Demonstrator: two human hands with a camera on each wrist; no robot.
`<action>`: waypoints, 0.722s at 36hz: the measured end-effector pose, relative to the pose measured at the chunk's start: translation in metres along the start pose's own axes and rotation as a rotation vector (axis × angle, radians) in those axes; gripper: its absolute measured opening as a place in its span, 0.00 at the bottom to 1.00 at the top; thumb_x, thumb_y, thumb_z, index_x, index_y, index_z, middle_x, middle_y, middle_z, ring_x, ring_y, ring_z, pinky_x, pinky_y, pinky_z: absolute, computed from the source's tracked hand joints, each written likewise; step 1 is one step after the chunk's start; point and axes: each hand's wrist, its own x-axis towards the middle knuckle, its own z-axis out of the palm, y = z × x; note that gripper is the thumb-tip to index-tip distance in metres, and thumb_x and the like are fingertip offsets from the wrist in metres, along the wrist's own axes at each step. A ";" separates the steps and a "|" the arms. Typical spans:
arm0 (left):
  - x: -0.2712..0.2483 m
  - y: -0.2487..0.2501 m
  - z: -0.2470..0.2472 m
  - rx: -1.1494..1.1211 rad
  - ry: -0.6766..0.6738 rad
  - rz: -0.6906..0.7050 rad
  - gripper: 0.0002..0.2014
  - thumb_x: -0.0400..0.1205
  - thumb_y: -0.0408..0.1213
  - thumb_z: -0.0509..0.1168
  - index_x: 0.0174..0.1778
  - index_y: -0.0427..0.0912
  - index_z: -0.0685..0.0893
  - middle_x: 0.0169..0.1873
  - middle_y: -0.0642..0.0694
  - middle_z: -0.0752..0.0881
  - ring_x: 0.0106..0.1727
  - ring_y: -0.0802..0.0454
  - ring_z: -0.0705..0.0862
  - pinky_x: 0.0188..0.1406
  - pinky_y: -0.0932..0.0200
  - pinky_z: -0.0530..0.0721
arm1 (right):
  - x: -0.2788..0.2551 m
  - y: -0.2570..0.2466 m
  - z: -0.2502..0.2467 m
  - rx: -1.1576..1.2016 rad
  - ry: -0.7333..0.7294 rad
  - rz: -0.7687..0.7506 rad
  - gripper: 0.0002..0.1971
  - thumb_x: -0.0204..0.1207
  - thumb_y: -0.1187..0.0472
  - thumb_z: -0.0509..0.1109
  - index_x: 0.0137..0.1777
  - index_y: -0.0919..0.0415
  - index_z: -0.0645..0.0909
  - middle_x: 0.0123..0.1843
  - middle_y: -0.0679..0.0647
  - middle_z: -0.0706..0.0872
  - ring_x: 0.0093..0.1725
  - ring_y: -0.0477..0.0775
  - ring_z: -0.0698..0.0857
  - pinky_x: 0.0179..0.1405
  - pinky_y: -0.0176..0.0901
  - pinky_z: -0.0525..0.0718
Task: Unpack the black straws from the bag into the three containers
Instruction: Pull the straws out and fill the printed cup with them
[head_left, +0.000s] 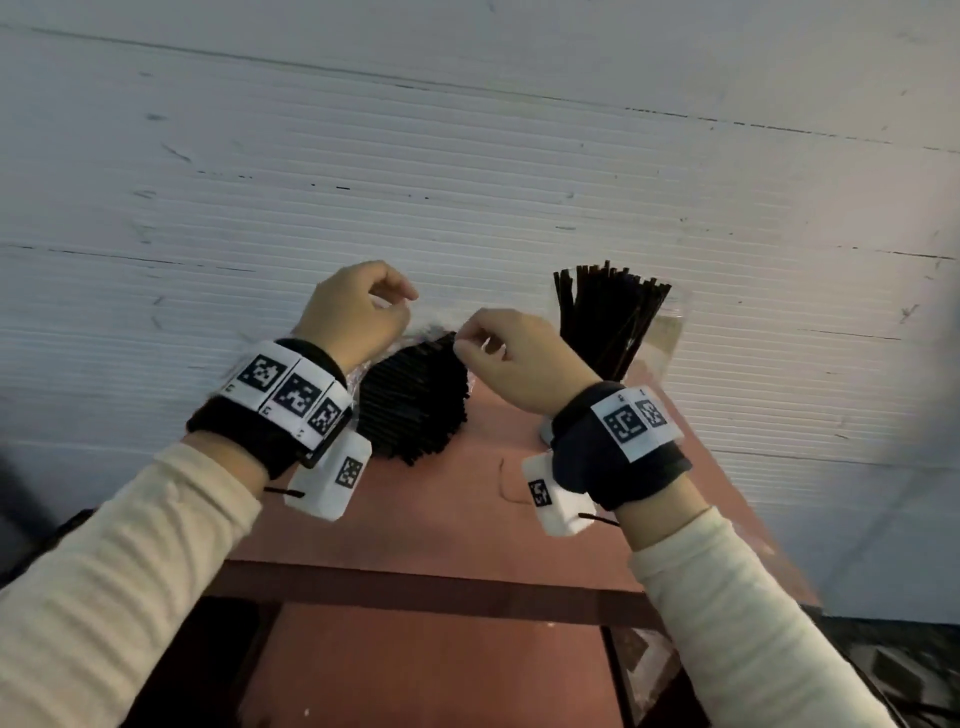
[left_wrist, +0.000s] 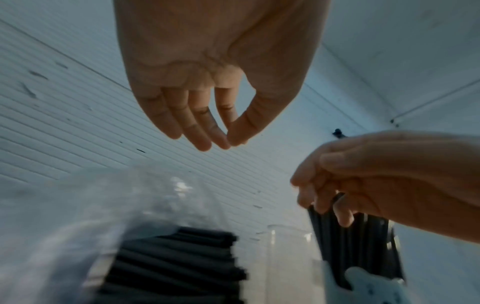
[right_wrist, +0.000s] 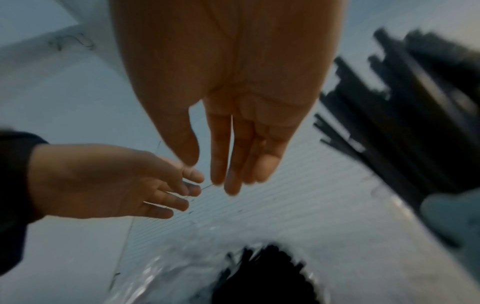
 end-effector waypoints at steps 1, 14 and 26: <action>0.001 -0.006 -0.002 0.037 -0.017 -0.005 0.10 0.76 0.31 0.67 0.47 0.50 0.86 0.45 0.54 0.86 0.41 0.61 0.81 0.43 0.62 0.75 | 0.002 -0.001 0.006 -0.016 -0.076 0.009 0.09 0.81 0.57 0.66 0.53 0.60 0.86 0.49 0.52 0.87 0.47 0.49 0.81 0.48 0.39 0.76; -0.007 -0.058 -0.021 0.078 -0.263 -0.161 0.20 0.71 0.32 0.75 0.54 0.58 0.85 0.56 0.42 0.87 0.56 0.44 0.86 0.57 0.46 0.86 | 0.048 -0.031 0.071 -0.276 -0.455 -0.043 0.20 0.81 0.51 0.67 0.68 0.61 0.80 0.64 0.59 0.84 0.63 0.60 0.81 0.57 0.42 0.73; -0.008 -0.062 -0.023 0.009 -0.172 -0.167 0.22 0.74 0.26 0.72 0.59 0.55 0.86 0.56 0.43 0.87 0.57 0.45 0.86 0.55 0.49 0.84 | 0.050 -0.032 0.075 -0.273 -0.529 -0.080 0.22 0.79 0.60 0.69 0.74 0.58 0.76 0.73 0.59 0.77 0.73 0.59 0.73 0.68 0.42 0.66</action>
